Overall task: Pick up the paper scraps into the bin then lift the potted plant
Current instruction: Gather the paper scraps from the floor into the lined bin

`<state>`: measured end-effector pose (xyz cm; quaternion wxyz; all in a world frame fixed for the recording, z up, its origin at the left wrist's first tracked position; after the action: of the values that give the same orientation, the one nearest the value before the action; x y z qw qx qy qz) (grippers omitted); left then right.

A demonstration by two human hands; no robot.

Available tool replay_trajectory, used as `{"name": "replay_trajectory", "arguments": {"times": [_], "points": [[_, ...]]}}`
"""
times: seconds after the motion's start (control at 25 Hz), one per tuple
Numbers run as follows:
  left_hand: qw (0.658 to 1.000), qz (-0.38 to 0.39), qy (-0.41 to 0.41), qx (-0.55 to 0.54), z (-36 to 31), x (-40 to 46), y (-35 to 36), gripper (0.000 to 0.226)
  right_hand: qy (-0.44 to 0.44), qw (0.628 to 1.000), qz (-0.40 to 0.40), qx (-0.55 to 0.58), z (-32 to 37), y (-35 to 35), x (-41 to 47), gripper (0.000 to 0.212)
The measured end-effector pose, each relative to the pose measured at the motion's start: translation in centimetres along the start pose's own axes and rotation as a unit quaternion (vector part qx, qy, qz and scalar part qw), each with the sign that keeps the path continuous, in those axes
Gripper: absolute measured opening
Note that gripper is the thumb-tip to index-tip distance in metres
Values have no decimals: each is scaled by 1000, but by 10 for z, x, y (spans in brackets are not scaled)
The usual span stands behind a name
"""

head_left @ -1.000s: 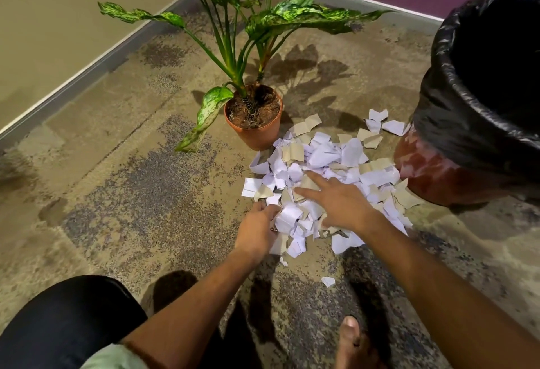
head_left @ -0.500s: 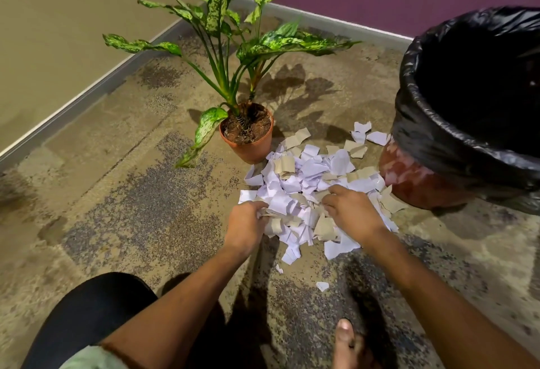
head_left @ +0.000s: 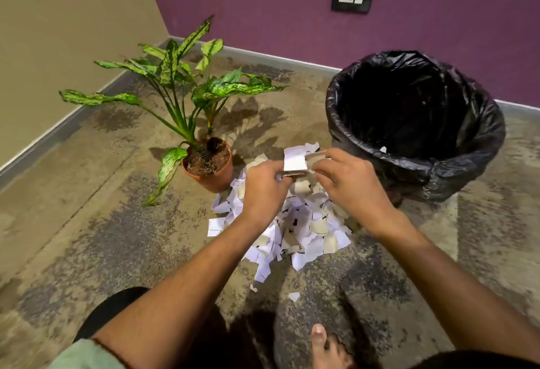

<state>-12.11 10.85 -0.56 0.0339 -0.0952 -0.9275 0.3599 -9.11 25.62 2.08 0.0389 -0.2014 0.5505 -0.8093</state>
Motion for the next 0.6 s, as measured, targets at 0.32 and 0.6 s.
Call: {"name": "replay_trajectory", "arguments": {"times": [0.32,0.6], "points": [[994,26,105,-26,-119,44,10,5,105,989,-97,-31,-53,-103,-1,11],[994,44,87,-44,-142,86,15,19,201,976,-85,13,-103,-106,-2,11]]}}
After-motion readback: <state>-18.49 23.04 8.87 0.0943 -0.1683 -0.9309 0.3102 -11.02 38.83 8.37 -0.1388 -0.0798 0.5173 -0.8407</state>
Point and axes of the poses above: each hand's wrist, its own x-axis towards the middle knuckle, its own y-axis out of the palm, z = x × y, the point moved 7 cm from there along x, towards the middle knuckle, and after that the axes turned 9 degrees about z, right-handed, at the moved point
